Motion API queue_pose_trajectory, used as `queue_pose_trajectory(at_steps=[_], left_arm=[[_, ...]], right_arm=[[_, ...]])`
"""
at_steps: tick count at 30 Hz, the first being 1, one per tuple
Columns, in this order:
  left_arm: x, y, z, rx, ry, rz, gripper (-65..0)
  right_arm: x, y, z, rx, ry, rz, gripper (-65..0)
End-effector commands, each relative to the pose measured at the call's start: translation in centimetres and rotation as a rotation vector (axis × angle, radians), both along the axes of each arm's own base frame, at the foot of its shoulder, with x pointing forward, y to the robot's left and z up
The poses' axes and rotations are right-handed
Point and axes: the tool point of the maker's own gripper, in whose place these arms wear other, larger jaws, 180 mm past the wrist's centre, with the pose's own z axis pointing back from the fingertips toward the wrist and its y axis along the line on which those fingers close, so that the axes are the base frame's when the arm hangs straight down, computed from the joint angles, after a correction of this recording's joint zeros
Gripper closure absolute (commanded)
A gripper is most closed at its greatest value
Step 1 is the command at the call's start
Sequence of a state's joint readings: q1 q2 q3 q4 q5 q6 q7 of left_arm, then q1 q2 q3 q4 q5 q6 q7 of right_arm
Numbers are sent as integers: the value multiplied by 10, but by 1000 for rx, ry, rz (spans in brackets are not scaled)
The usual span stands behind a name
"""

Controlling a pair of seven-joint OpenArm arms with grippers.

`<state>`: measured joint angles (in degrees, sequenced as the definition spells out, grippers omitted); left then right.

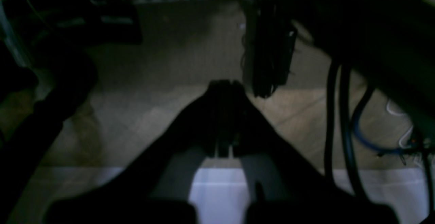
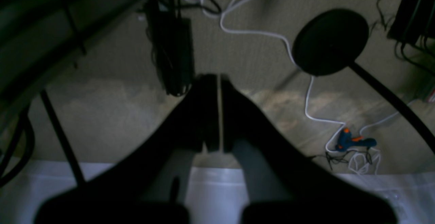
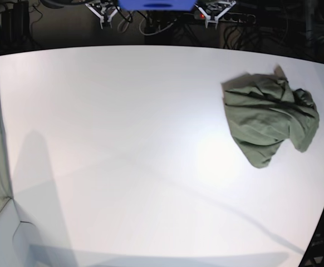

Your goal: Layout the t-shirt on the table in an organized manner, then fold the t-shirt properly

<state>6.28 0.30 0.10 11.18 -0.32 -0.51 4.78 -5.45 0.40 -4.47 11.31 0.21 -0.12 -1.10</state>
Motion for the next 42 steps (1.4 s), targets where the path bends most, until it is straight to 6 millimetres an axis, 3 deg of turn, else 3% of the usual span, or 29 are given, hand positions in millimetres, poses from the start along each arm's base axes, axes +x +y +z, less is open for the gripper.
queue_pose_trajectory(at_steps=[1,9,20,42], left_arm=[[2,-1,0,6,-7,4,-4],[-13,-2,0,5,12,-4,-2],[-8,0,0,8,6,-1,-1],[-7,1,0,10,2,-1,-1]], right_arm=[[-5,-1,0,4,10,5,0],[-4,-2,0,3,9,5,0],[-6,-13,0,-13,12,6,0],[-3,-13,0,-14,7,4,0]])
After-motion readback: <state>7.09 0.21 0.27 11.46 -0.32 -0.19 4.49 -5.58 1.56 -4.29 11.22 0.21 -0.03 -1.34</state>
